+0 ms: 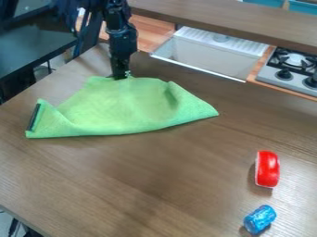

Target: Unfold the cloth from top left to bottom right

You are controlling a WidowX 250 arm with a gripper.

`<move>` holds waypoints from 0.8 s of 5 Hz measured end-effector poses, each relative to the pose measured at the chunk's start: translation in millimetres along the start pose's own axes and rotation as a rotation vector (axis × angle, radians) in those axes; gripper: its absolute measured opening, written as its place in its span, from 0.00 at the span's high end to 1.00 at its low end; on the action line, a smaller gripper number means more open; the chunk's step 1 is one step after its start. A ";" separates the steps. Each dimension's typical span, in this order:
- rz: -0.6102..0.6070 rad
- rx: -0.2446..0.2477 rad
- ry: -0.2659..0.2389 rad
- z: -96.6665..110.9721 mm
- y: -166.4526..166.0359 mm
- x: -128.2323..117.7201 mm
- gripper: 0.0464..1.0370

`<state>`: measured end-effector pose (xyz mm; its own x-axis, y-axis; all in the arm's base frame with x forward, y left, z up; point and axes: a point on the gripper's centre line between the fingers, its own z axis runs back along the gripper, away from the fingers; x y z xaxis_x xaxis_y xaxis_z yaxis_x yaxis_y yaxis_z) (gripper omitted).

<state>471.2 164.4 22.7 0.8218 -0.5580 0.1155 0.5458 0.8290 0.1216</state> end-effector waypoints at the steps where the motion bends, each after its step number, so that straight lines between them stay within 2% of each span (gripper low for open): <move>1: 0.018 0.030 -0.074 31.8 -6.8 2.9 1.00; 2: 0.005 0.028 -0.156 66.4 -20.8 6.6 1.00; 3: -0.042 0.032 -0.189 79.5 -43.7 -5.6 1.00; 4: -0.123 0.053 -0.195 80.0 -80.5 -13.6 1.00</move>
<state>403.0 102.3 90.2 0.6993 -0.6557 0.2845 0.6264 0.7539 0.1979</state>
